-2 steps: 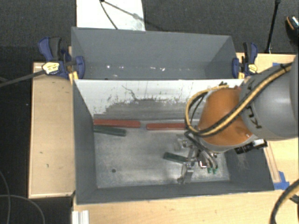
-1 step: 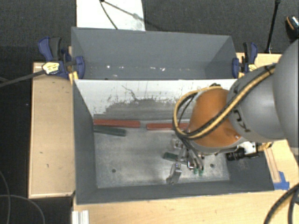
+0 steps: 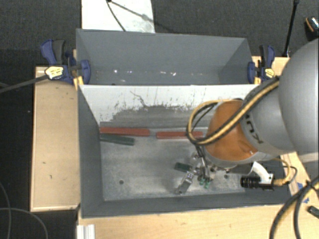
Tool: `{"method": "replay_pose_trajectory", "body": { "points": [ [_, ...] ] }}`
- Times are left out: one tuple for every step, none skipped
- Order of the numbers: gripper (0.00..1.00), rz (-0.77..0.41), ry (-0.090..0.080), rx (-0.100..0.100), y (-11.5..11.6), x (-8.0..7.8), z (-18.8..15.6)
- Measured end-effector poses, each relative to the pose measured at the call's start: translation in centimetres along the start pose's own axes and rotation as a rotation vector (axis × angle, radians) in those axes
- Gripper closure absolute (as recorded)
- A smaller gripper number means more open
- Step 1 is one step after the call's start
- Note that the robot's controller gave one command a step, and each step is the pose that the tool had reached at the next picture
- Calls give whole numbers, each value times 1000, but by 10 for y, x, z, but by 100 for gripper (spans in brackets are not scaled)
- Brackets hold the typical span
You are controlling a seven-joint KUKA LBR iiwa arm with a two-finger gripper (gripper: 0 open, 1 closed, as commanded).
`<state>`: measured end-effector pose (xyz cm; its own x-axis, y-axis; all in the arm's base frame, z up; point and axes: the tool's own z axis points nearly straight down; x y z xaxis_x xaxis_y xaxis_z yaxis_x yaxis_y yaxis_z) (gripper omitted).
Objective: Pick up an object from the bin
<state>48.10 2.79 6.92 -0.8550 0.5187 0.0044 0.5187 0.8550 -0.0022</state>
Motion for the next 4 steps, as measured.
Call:
{"method": "replay_pose_trajectory", "body": {
  "points": [
    [0, -2, 0, 0, 0, 0, 0],
    [100, -4, 1, 0, 0, 0, 0],
    [100, -10, -8, -5, 0, 0, -31],
    [100, -15, -8, -4, 1, -1, -38]
  ]
}}
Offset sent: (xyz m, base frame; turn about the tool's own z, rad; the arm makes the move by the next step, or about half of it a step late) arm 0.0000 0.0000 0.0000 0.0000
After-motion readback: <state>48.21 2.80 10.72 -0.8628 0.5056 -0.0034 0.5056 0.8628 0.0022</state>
